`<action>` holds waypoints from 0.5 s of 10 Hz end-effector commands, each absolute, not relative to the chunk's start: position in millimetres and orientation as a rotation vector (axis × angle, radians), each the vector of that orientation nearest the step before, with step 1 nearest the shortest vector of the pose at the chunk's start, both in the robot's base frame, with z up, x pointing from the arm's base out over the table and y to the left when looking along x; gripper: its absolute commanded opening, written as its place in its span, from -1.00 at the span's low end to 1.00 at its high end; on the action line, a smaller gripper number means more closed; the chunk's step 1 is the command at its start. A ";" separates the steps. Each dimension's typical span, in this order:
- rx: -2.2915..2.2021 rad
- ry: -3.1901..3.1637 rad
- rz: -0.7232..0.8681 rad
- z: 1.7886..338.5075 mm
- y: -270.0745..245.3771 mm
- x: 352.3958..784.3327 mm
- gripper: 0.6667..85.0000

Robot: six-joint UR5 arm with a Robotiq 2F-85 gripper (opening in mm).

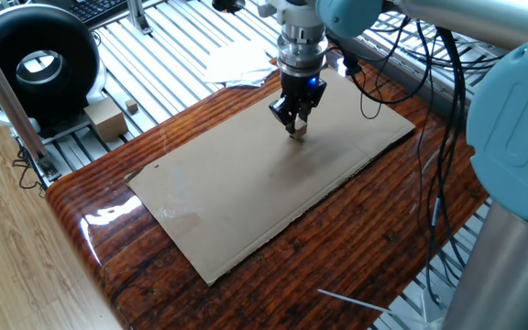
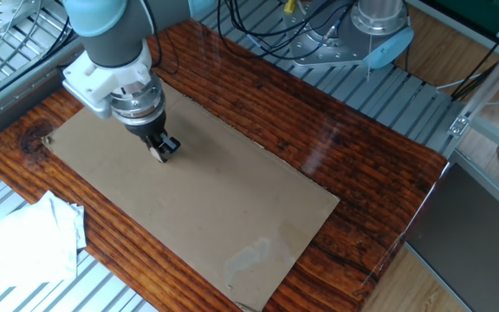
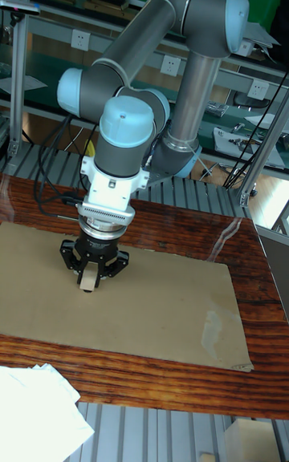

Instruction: Grab the block and place it at the designated location

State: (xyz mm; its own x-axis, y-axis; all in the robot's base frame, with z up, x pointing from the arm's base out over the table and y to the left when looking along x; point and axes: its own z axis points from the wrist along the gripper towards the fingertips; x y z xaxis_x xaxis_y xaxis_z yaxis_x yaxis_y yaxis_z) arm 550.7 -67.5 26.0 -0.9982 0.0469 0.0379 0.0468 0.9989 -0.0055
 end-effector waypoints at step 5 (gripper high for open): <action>-0.083 -3.120 -0.013 25.5 -63.7 554.7 -0.60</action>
State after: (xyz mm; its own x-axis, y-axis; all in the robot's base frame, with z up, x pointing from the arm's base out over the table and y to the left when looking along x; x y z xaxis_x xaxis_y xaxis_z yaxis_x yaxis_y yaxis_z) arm 551.9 -66.0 24.8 -0.9985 0.0459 0.0302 0.0458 0.9989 -0.0049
